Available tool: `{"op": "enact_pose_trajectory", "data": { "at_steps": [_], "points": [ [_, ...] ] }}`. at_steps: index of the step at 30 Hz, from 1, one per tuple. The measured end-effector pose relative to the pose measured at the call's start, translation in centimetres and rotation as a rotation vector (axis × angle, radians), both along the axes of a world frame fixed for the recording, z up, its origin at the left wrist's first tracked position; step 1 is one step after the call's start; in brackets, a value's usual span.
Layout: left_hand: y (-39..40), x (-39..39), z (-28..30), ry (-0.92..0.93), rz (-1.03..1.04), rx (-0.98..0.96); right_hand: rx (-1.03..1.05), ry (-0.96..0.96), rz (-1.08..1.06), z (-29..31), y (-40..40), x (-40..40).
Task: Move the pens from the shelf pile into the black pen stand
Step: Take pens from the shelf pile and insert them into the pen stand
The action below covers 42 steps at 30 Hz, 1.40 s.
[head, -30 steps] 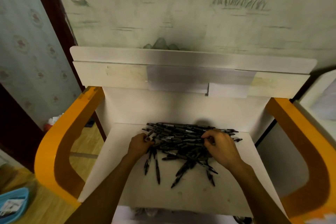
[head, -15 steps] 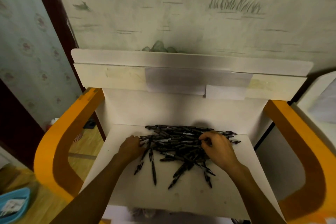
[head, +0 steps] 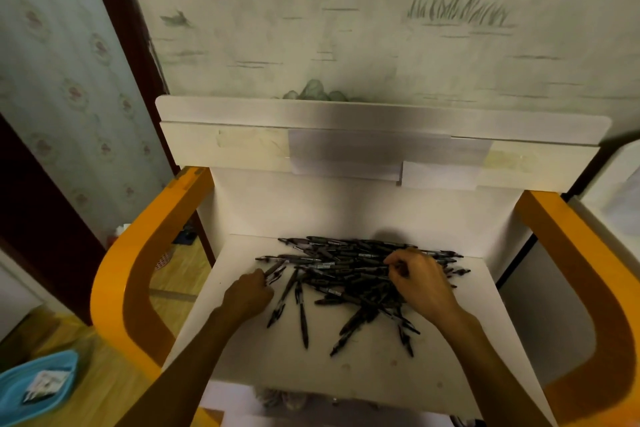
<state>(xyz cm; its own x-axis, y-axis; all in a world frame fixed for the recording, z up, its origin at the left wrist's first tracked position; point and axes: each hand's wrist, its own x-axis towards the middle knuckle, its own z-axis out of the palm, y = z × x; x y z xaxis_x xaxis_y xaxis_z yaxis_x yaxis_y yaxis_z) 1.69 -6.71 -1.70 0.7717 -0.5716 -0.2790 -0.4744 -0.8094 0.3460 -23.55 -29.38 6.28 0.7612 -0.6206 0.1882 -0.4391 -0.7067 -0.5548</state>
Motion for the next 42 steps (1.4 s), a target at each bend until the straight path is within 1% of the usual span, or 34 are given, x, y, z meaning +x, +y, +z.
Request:
{"op": "enact_pose_trajectory", "data": {
  "at_steps": [4, 9, 13, 17, 20, 26, 29, 34, 36, 42],
  "points": [
    [0.1, -1.5, -0.8, 0.053, 0.137, -0.18, -0.007, -0.019, 0.015, -0.1, 0.0, -0.1],
    [-0.7, -3.1, -1.4, 0.1, 0.174, -0.3, 0.004, -0.017, 0.019, -0.3, -0.2, -0.3],
    [-1.7, -3.5, -1.1, 0.062, 0.161, -0.282, 0.005, -0.011, 0.009, -0.4, -0.4, -0.4],
    [-2.0, -3.7, -0.9, 0.028, 0.11, -0.141, 0.007, -0.005, -0.009, -0.4, -0.8, -0.6],
    [-1.5, -3.8, -0.8, 0.038, 0.126, -0.114, 0.018, 0.001, -0.009, -0.3, -1.1, -0.9],
    [-1.1, -3.6, -1.0, 0.124, 0.245, -0.232, 0.013, 0.002, -0.014, -0.1, -1.1, -0.9],
    [-1.1, -4.0, -1.4, 0.164, 0.299, -0.337, 0.024, -0.004, -0.001, 0.1, -1.0, -0.6],
    [-1.9, -5.7, -0.9, 0.17, 0.377, -0.48, 0.027, 0.014, 0.008, 0.0, -0.8, -0.2],
    [-2.3, -6.2, -1.1, 0.157, 0.391, -0.477, 0.033, 0.019, 0.009, -0.2, -0.8, -0.1],
    [-2.6, -7.5, -1.2, 0.145, 0.309, -0.354, 0.038, 0.014, 0.009, -0.6, -1.0, -0.3]
  ]
}}
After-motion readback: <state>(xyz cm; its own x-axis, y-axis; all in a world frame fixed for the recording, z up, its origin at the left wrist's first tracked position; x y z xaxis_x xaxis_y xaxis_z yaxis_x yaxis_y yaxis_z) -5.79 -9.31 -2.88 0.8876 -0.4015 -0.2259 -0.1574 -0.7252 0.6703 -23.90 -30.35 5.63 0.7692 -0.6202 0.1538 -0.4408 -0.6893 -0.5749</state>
